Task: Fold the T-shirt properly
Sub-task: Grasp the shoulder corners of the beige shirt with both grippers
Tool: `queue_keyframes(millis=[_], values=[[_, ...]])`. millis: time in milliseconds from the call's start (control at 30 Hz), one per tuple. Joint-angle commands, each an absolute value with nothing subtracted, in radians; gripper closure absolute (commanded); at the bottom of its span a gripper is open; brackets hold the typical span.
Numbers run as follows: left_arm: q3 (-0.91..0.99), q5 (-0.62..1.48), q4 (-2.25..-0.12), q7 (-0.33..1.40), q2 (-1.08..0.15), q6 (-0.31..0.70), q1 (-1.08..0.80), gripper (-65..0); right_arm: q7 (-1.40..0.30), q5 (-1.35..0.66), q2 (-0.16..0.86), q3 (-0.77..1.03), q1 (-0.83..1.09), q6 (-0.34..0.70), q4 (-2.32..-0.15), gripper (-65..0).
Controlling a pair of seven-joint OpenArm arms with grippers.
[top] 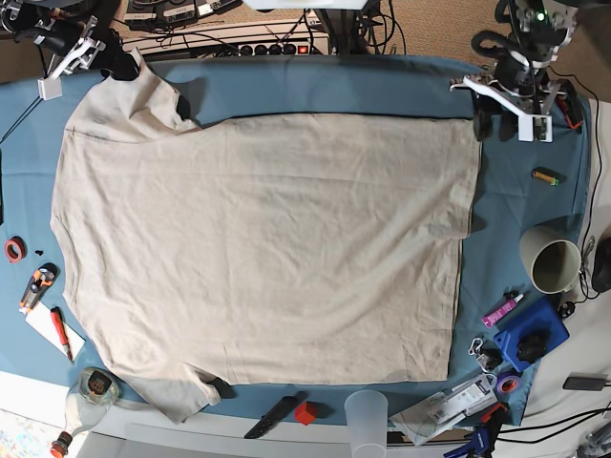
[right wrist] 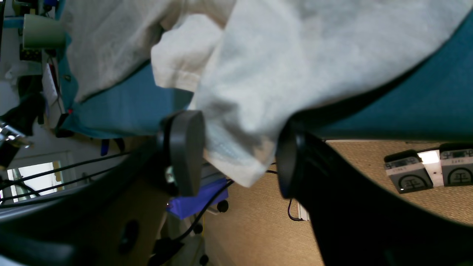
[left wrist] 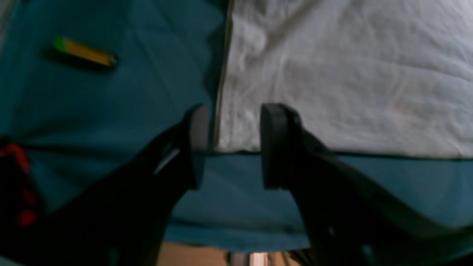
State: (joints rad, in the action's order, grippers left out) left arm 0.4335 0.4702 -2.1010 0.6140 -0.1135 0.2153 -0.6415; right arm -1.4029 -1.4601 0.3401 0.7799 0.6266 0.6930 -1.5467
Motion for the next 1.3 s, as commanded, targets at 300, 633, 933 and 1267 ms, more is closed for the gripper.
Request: queue_keyframes(millis=[300,633,933,1267], values=[[0.437,0.503,-1.878,0.613,-0.117,0.284,-0.522,-24.6,-1.396,-1.467,0.357,0.794,0.64,0.698,-1.736,-30.6],[0.435,0.553,-1.808,0.64,-0.116,0.289,-0.512,-24.5,-1.36,-1.364,0.357,0.794,0.637,0.698,-1.744,-30.6],[0.435,0.633,-1.8,0.666,-0.093,0.347,-0.513,-19.8,-1.354,-1.364,0.357,0.794,0.632,0.698,-1.744,-30.6],[0.435,0.644,-1.801,0.628,-0.073,0.395,-0.512,0.0,-1.35,-1.36,0.357,0.794,0.631,0.698,-1.744,-30.6]])
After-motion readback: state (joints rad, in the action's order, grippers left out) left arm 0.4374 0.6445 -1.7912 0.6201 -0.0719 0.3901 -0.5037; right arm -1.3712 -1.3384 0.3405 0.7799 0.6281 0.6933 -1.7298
